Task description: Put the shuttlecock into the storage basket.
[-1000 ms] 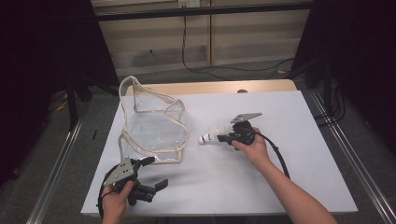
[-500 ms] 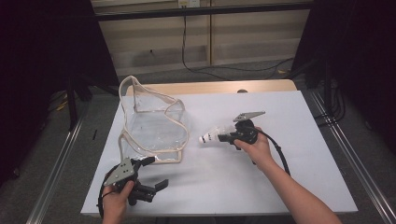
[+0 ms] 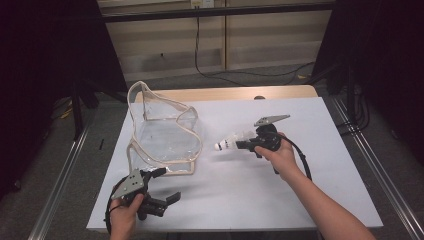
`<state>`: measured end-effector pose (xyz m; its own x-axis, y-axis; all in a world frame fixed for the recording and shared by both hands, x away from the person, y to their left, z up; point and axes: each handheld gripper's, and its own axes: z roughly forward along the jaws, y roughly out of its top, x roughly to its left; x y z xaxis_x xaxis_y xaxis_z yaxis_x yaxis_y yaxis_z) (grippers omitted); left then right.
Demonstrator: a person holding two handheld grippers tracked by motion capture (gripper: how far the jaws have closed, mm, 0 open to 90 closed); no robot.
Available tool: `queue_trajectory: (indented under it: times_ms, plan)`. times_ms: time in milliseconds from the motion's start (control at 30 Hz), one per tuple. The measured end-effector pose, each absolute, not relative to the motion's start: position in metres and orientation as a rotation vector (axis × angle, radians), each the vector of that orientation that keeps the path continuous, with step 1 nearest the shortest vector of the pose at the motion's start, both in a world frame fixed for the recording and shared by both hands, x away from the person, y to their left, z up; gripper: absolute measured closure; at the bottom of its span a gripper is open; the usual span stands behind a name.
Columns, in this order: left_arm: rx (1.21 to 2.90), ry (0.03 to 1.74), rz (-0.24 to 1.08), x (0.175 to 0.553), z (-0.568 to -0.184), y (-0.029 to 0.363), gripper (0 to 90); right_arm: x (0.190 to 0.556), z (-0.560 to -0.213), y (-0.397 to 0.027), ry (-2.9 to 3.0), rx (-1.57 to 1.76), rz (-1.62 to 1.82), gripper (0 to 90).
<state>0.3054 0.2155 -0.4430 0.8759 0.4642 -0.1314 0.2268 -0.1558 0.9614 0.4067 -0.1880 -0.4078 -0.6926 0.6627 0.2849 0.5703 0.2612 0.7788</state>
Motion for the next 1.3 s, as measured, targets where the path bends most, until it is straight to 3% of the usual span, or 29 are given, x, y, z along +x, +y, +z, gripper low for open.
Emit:
queue_trajectory:
  times_ms: [1300]
  plan:
    - [1.716, 0.535, 0.256, 0.306, -0.440, 0.221, 0.8, 0.408, -0.338, -0.187, 2.425, 1.111, 1.420, 88.1]
